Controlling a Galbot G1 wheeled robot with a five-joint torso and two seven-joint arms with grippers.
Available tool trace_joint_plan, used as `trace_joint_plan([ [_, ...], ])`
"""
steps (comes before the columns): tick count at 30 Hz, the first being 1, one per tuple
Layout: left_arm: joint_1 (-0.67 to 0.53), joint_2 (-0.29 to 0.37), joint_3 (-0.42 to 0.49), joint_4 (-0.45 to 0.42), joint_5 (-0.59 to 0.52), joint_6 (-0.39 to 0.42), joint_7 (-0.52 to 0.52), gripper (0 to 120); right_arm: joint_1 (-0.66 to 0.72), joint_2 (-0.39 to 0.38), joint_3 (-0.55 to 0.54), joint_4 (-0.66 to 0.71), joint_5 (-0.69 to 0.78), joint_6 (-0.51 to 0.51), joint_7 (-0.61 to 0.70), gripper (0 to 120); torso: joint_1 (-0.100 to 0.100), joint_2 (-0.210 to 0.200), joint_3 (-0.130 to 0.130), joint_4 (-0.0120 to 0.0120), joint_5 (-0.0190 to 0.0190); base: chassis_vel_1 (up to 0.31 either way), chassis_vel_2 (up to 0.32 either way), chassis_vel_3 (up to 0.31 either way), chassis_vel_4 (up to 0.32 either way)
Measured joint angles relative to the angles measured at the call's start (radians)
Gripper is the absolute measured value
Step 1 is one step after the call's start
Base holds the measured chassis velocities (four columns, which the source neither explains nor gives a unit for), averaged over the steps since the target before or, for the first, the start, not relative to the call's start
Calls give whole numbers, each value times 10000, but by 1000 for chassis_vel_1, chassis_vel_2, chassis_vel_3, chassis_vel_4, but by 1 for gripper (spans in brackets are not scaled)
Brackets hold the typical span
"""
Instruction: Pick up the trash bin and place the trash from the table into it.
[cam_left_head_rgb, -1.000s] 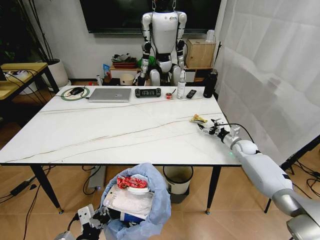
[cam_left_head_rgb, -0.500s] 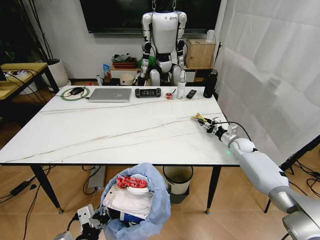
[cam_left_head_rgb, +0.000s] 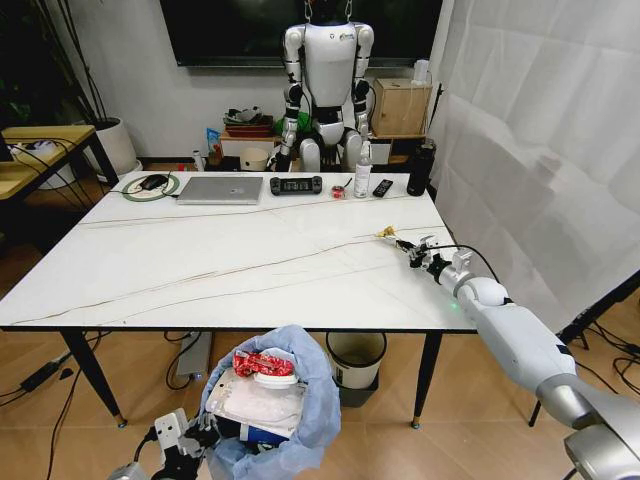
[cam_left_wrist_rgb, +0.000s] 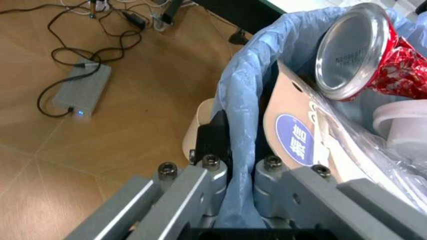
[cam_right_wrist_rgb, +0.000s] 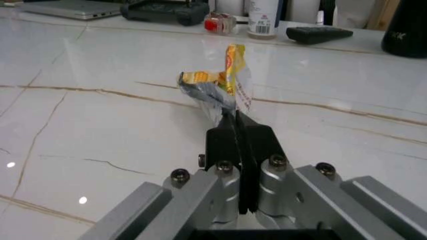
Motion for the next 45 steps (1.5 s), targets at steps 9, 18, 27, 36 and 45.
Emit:
trace_joint_plan([
  [9,-17,16,-16,36,-13,0,-6,0,-342,-437,50,1304,924,-319,-55,0,0,0,0,0,1,0,0,0,0],
  [18,-46,22,-40,14,-53,24,-29,0,-1345,-1271,-55,4289,2536,-468,-691,0,0,0,-1,-1,-4,0,0,0,0],
  [27,-53,47,-68,-68,-84,64,-46,0,-2816,-2398,-1394,9136,3604,-215,-1565,0,-1,1,-2,1,-2,0,0,0,0],
  [36,-41,33,-134,-163,-103,78,-53,0,-3592,-3045,-2928,10645,3016,-1,-1993,0,-1,1,-2,0,1,0,0,0,0],
  [45,-74,-61,-68,-130,-100,108,-65,0,-3702,-3155,-4261,10773,2112,273,-1835,0,-1,1,0,0,0,0,0,0,0],
])
